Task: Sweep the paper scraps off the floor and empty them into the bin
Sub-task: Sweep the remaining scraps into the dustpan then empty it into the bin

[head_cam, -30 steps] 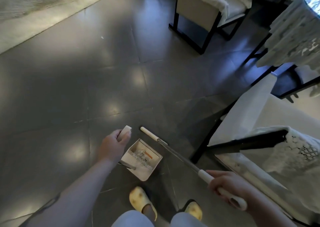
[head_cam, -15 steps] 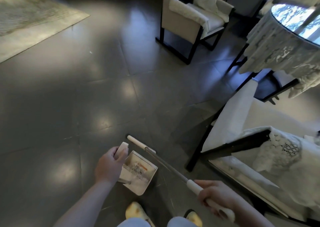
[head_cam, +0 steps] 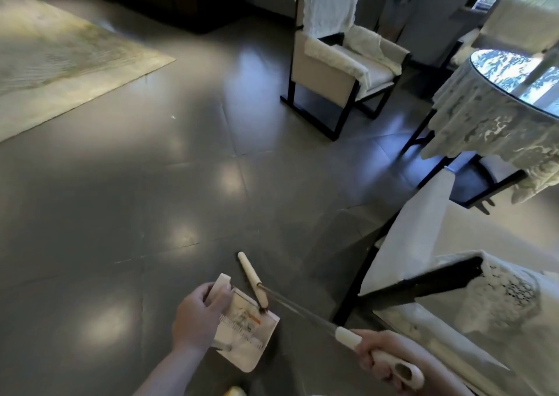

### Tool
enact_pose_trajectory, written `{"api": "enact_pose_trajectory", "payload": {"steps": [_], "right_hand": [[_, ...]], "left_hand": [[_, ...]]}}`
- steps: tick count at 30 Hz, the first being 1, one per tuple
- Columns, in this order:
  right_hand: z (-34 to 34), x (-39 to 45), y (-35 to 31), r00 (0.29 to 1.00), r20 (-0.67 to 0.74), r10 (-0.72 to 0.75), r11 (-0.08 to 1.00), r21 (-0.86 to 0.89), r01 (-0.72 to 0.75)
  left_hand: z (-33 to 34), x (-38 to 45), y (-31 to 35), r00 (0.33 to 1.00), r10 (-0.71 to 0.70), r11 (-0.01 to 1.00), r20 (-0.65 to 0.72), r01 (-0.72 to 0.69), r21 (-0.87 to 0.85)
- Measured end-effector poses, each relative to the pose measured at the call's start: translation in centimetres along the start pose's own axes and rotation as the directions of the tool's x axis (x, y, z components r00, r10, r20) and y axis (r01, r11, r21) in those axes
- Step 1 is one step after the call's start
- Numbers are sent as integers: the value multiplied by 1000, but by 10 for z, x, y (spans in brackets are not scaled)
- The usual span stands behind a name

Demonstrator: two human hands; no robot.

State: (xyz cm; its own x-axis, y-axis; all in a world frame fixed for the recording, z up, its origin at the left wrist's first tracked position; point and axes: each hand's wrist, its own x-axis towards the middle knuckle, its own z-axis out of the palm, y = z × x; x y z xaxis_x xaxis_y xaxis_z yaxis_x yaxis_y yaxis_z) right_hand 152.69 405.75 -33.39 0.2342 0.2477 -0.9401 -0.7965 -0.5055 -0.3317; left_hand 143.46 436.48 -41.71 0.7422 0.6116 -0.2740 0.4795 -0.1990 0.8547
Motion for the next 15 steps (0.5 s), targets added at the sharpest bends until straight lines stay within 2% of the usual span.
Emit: {"api": "enact_pose_trajectory", "payload": {"steps": [2,5,10,15], "right_hand": [[6,-7,-11,998,2,-65,997,-52,65],[12,-11,-34,985,-69,-160,976,-159,147],[-1,-3,-85,978,-124,-168,986,-35,164],[-25,29,-140,972,-132,-193,981,3,195]], "left_hand": [[-4,7,3,997,-21,997,-77,16,-70],[-10,22,12,988,-52,989,-147,31,-145],[-20,43,33,979,-59,972,-195,12,-234],[-29,78,62,957,-83,947,-278,-11,-321]]}}
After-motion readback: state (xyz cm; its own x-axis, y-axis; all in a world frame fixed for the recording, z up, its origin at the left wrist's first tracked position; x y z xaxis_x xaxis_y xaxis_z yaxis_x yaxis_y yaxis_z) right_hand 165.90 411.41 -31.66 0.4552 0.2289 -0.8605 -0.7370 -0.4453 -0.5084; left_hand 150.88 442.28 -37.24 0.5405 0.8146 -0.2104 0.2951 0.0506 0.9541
